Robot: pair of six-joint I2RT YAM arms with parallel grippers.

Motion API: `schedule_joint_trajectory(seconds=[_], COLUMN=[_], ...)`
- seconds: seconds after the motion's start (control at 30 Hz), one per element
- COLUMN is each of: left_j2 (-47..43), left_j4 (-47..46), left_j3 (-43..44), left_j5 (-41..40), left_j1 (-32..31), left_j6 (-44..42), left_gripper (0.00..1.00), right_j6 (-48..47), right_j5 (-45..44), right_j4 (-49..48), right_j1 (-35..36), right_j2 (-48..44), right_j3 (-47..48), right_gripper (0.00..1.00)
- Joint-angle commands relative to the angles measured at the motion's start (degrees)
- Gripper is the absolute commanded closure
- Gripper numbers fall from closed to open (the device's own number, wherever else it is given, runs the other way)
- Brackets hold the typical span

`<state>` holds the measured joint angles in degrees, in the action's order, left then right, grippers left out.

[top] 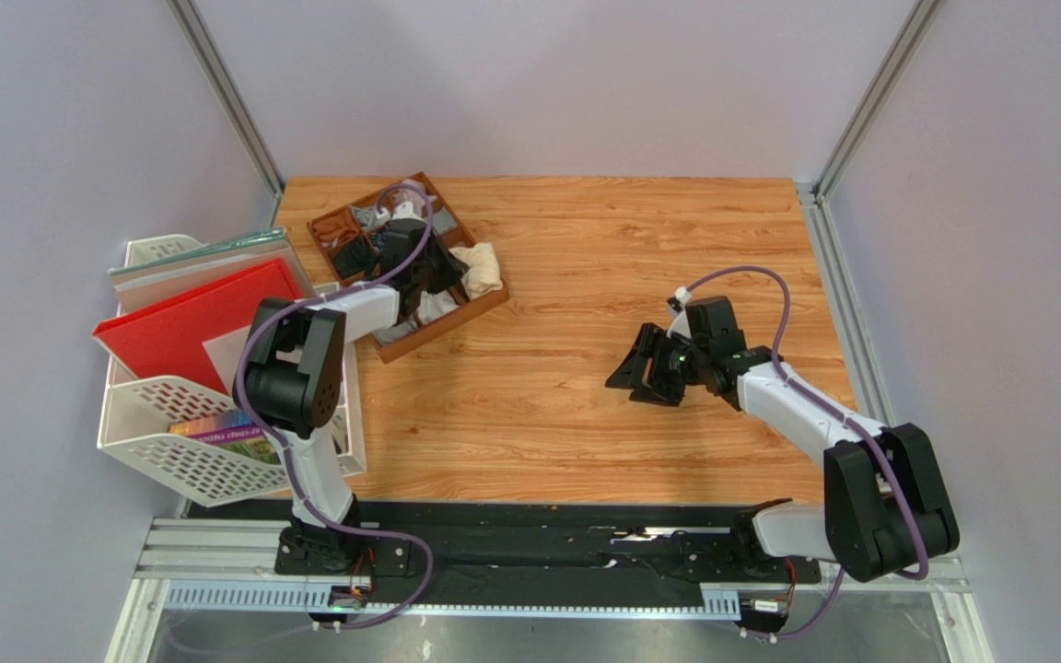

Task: Roll the underwear
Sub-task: Place the underwear in the storage box.

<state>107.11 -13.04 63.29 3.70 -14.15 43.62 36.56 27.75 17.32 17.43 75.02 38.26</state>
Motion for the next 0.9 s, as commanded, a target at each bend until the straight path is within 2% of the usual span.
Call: schedule_joint_trajectory(seconds=[0.0,0.33,0.63,0.87], left_j2=[-0.59,-1.55,2.40,8.01], left_j4=[2.74,10.22,16.63,27.88], left_j3=[-0.71,-0.53,4.46,12.91], left_j5=[-3.08,-8.80,-7.49,-5.90], left_j1=[-0.79,-1.84,-1.84,-2.10], left_j6=[-1.43,-2.13,-3.45,-5.38], left_gripper=[1.00,1.00,1.00,1.00], right_j6=[-0.61,-0.61,-3.77,-3.69], right_j5=[1.26,-0.76,-3.93,-4.81], right_j4=[-0.36,0.34,2.81,2.63], right_j1=[-0.38,-0.38,2.60,6.73], right_j2=[-0.58,-0.58,4.24,11.01], right_j3=[0.85,2.78,16.92,24.84], right_gripper=[0.41,0.41,0.44,0.46])
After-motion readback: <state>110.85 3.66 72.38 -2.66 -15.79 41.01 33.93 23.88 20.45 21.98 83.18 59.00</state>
